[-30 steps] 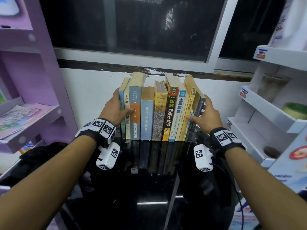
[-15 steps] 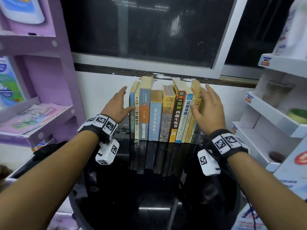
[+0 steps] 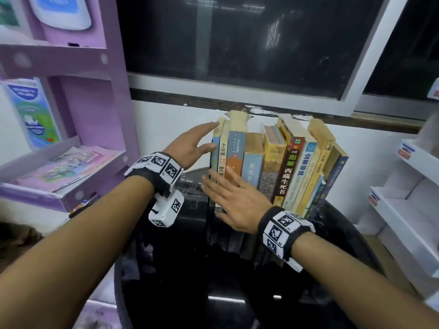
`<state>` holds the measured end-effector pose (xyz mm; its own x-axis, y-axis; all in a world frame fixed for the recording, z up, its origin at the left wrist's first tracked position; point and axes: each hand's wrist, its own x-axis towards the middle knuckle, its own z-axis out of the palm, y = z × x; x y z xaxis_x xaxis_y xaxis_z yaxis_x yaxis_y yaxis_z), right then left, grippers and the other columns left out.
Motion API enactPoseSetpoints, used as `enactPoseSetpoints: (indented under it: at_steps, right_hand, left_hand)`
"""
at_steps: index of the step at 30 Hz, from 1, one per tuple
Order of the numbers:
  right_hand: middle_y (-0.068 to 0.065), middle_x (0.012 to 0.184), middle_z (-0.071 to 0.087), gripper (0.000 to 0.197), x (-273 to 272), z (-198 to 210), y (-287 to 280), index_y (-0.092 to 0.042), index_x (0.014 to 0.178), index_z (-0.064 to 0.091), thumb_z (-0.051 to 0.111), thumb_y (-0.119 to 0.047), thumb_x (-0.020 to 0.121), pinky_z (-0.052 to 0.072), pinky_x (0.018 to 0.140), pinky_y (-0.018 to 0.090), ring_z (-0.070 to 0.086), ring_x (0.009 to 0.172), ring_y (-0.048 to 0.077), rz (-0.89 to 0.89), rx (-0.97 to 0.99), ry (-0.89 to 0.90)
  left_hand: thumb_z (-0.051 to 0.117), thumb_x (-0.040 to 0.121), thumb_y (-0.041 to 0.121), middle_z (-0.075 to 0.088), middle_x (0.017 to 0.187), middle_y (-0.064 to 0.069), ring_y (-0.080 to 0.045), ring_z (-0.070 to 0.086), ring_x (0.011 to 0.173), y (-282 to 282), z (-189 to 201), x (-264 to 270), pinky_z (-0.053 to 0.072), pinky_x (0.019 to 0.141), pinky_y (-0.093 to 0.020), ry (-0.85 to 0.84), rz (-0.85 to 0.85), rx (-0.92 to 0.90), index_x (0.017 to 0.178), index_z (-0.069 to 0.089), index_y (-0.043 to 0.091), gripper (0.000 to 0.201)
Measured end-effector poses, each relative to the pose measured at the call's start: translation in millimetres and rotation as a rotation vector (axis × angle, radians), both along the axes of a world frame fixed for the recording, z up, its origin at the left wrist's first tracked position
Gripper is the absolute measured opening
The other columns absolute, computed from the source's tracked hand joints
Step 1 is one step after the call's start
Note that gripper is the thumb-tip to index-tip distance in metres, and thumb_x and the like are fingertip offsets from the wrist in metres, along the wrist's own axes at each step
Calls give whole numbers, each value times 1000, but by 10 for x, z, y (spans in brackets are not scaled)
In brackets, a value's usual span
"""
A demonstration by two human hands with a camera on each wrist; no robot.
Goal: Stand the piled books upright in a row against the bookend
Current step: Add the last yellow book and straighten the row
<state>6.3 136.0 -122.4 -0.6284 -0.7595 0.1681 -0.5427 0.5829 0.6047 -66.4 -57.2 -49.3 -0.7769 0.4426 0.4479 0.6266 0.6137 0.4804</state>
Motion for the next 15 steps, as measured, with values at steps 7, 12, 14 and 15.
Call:
enactPoseSetpoints:
  at_steps: [7, 12, 14, 15]
  right_hand:
    - [12, 158, 19, 76, -337, -73, 40, -7, 151, 23, 43, -51, 92, -7, 118, 52, 5, 148, 27, 7, 68, -8]
    - [11, 160, 9, 77, -430, -113, 105, -7, 152, 18, 41, -52, 93, -10, 118, 51, -1, 149, 27, 36, 105, 26]
    - [12, 160, 6, 77, -451, -128, 115, -6, 152, 16, 39, -52, 94, -10, 117, 52, -3, 148, 27, 43, 117, 38]
    - [12, 160, 5, 77, -463, -130, 119, -6, 152, 15, 38, -52, 94, -10, 118, 52, -4, 148, 27, 47, 121, 38]
  left_hand:
    - [58, 93, 29, 33, 152, 10, -6, 33, 137, -31, -143, -230, 27, 110, -21, 58, -77, 35, 143, 39, 30, 54]
    - [64, 89, 23, 44, 145, 13, -6, 55, 117, -25, -171, -242, 43, 99, -18, -24, -139, 201, 136, 48, 31, 51]
    - [66, 87, 18, 48, 142, 12, -6, 61, 110, -24, -175, -244, 47, 97, -20, -37, -162, 248, 134, 51, 28, 50]
    - [67, 87, 15, 49, 141, 12, -6, 62, 108, -28, -178, -248, 48, 96, -20, -38, -169, 265, 133, 53, 27, 50]
